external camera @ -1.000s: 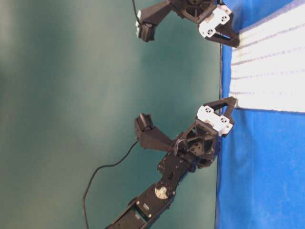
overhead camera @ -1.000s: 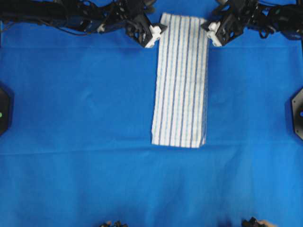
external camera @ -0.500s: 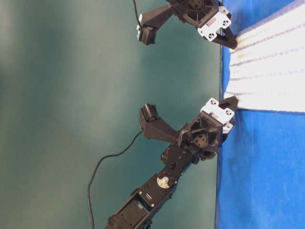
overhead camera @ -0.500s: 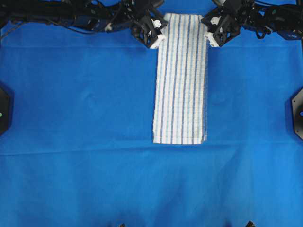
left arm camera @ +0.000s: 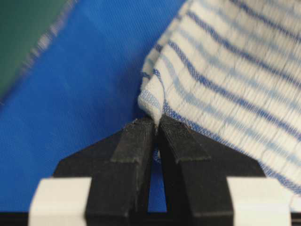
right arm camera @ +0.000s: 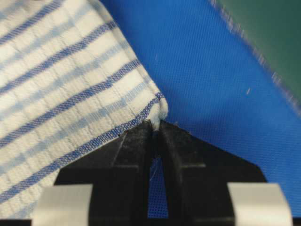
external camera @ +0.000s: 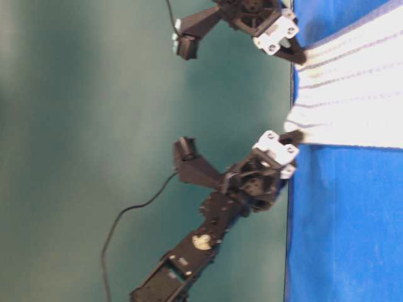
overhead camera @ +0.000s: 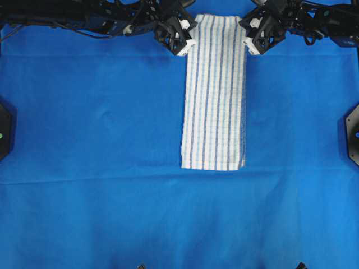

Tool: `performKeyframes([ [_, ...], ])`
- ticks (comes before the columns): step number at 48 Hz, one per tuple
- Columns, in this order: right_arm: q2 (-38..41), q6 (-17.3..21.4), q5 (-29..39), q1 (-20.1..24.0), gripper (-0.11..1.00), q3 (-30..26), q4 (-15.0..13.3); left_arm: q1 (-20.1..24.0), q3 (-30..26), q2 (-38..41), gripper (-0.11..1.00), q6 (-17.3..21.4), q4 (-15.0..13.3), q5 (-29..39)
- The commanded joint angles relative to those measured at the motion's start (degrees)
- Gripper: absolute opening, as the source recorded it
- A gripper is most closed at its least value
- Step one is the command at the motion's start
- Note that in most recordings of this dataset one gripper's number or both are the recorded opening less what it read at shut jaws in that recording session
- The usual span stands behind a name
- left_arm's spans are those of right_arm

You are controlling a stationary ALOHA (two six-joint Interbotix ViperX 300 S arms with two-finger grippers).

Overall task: Fold the blue towel.
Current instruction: 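Grasp the strip's far-end corners with both grippers, then fold the far end toward the near end with both grippers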

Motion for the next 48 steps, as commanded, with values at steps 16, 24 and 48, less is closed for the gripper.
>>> performKeyframes([
  [16,-4.39,-0.26,0.35,-0.35,0.08,-0.35,-0.09,0.35,0.0,-4.57,0.01,1.23,0.09,1.14],
  [24,-7.65,0.0,0.44,1.14,0.08,1.41,-0.09,-1.05,2.2,-7.03,0.01,1.23,0.09,1.23],
  [48,-22.94,2.11,5.36,16.35,0.08,11.07,2.2,-10.9,12.57,-17.31,0.01,1.41,0.0,0.44],
])
